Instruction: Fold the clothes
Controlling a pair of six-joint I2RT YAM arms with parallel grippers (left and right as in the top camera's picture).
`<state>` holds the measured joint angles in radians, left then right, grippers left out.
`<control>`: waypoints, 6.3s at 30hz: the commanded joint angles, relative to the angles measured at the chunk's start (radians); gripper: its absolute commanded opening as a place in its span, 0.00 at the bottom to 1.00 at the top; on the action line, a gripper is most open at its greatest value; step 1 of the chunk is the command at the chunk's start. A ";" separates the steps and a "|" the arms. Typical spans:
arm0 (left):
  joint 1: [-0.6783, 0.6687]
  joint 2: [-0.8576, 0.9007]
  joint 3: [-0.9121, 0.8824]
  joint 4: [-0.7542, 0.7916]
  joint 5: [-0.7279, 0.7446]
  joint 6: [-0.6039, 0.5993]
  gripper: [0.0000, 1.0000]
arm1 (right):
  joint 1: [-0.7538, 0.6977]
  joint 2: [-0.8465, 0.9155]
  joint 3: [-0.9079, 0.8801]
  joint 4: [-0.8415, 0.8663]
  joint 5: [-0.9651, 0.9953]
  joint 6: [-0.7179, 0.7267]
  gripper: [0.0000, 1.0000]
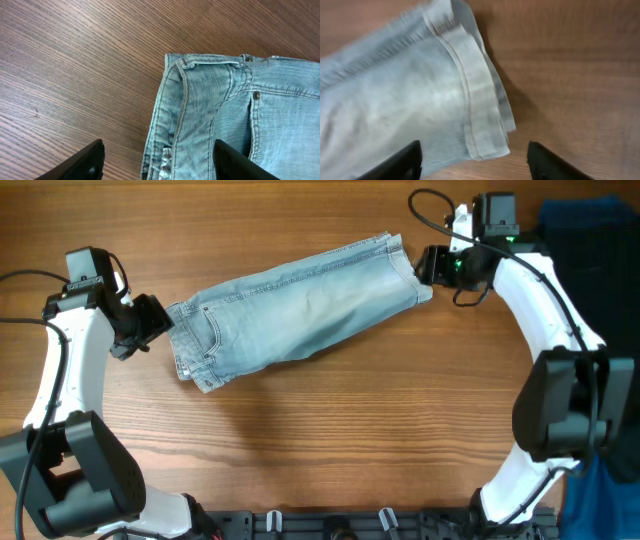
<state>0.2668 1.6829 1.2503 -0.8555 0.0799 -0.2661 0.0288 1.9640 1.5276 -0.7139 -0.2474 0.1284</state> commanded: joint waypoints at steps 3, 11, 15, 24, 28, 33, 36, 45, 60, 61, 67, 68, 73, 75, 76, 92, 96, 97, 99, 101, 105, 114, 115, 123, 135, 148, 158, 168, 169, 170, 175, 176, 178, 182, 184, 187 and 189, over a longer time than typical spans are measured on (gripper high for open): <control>-0.003 -0.017 0.015 -0.006 0.013 0.013 0.69 | -0.002 0.130 0.002 0.009 -0.116 0.009 0.43; -0.003 -0.017 0.015 -0.034 0.013 0.024 0.69 | -0.017 0.284 0.002 0.067 -0.269 -0.085 0.89; -0.003 -0.017 0.015 -0.032 0.013 0.024 0.70 | -0.017 0.283 0.003 0.085 -0.398 -0.155 0.49; -0.003 -0.016 0.002 -0.157 0.059 -0.037 0.86 | -0.022 0.272 0.002 -0.290 -0.136 0.116 0.15; -0.003 -0.015 -0.029 -0.156 0.088 -0.059 0.87 | -0.019 0.272 0.002 -0.254 -0.148 0.091 0.16; 0.004 -0.014 -0.134 -0.132 0.083 -0.193 0.95 | -0.023 0.272 0.002 -0.262 -0.161 0.101 0.41; 0.021 -0.013 -0.209 -0.020 0.081 -0.218 0.96 | -0.024 0.272 0.002 -0.258 -0.151 0.099 0.52; 0.024 0.040 -0.270 0.300 0.399 -0.016 0.99 | -0.024 0.272 0.002 -0.252 -0.153 0.080 0.56; 0.003 0.273 -0.268 0.494 0.695 0.053 0.17 | -0.036 0.196 0.010 -0.212 -0.093 0.008 0.48; 0.003 0.272 -0.266 0.498 0.718 0.053 0.06 | -0.040 0.168 0.010 -0.214 -0.079 0.014 0.48; 0.050 0.157 -0.182 0.365 0.733 0.055 0.04 | -0.099 -0.033 0.010 -0.230 0.118 0.128 0.57; 0.067 0.123 -0.153 0.316 0.716 0.063 0.04 | -0.116 -0.057 0.010 -0.236 0.117 0.142 0.57; 0.106 -0.025 0.094 -0.036 0.499 0.213 0.04 | -0.188 -0.143 0.010 -0.276 0.109 0.166 0.58; 0.104 -0.036 0.199 -0.148 0.415 0.254 0.04 | -0.190 -0.150 0.010 -0.284 0.109 0.161 0.58; 0.101 -0.035 0.273 -0.216 0.370 0.276 0.04 | -0.189 -0.150 0.010 -0.286 0.104 0.162 0.58; -0.453 0.187 0.626 -0.457 -0.078 0.201 0.04 | -0.189 -0.150 0.010 -0.301 0.029 0.157 0.58; -0.554 0.256 0.626 -0.418 -0.070 0.111 0.08 | -0.189 -0.150 0.010 -0.301 0.029 0.140 0.58; -0.583 0.270 0.626 -0.407 -0.070 0.076 0.11 | -0.189 -0.150 0.010 -0.300 0.029 0.140 0.58; -0.637 0.298 0.626 -0.393 -0.070 0.001 0.21 | -0.189 -0.150 0.010 -0.301 0.029 0.138 0.58; -0.678 0.315 0.626 -0.381 -0.070 -0.077 0.45 | -0.189 -0.150 0.010 -0.302 0.021 0.133 0.58; -0.739 0.323 0.626 -0.373 -0.071 -0.164 0.89 | -0.189 -0.150 0.010 -0.306 -0.001 0.133 0.58; -0.531 0.174 0.670 -0.497 -0.085 -0.183 0.90 | -0.103 -0.150 0.010 -0.316 -0.513 -0.213 0.50; -0.497 0.174 0.669 -0.516 -0.079 -0.183 0.70 | -0.071 -0.150 0.010 -0.315 -0.535 -0.222 0.49; -0.377 0.198 0.425 -0.489 -0.031 -0.184 0.17 | 0.379 -0.150 0.009 -0.233 -0.473 -0.327 0.37; -0.319 0.198 -0.014 -0.122 0.093 -0.151 0.33 | 0.543 0.116 -0.065 -0.061 -0.078 -0.251 0.52; -0.154 0.165 -0.005 -0.145 0.234 -0.100 0.45 | 0.516 0.226 -0.062 -0.237 0.023 -0.098 0.23; -0.089 0.166 -0.130 0.065 0.402 0.081 1.00 | 0.516 -0.105 -0.062 -0.204 0.023 -0.076 0.49; -0.175 0.222 -0.257 0.283 0.645 0.184 0.26 | 0.516 -0.334 -0.062 -0.158 0.023 -0.074 0.53; -0.177 0.222 -0.257 0.293 0.648 0.183 0.07 | 0.516 -0.336 -0.062 -0.158 0.023 -0.072 0.53; -0.177 0.219 -0.254 0.300 0.681 0.183 0.04 | 0.516 -0.336 -0.062 -0.160 0.023 -0.073 0.53; -0.136 0.139 -0.148 0.299 0.911 0.139 0.04 | 0.516 -0.336 -0.062 -0.161 0.024 -0.073 0.53; -0.114 0.111 -0.121 0.307 0.858 0.077 0.04 | 0.516 -0.336 -0.062 -0.161 0.024 -0.073 0.53; -0.053 0.052 -0.093 0.373 0.732 -0.088 0.04 | 0.516 -0.336 -0.062 -0.163 0.024 -0.072 0.53; 0.116 0.000 -0.093 0.522 0.573 -0.288 0.04 | 0.516 -0.336 -0.062 -0.162 0.024 -0.064 0.54; 0.205 0.019 -0.098 0.528 0.442 -0.326 0.04 | 0.516 -0.336 -0.062 -0.161 0.023 -0.046 0.55; 0.282 0.113 -0.108 0.517 0.345 -0.326 0.04 | 0.516 -0.336 -0.062 -0.163 0.023 -0.037 0.55; 0.318 0.195 -0.108 0.507 0.314 -0.327 0.04 | 0.516 -0.336 -0.062 -0.164 0.023 -0.016 0.55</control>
<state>0.5426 1.7508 1.1500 -0.3336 0.5064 -0.5495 0.5488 1.6432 1.4647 -0.8757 -0.2344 0.0738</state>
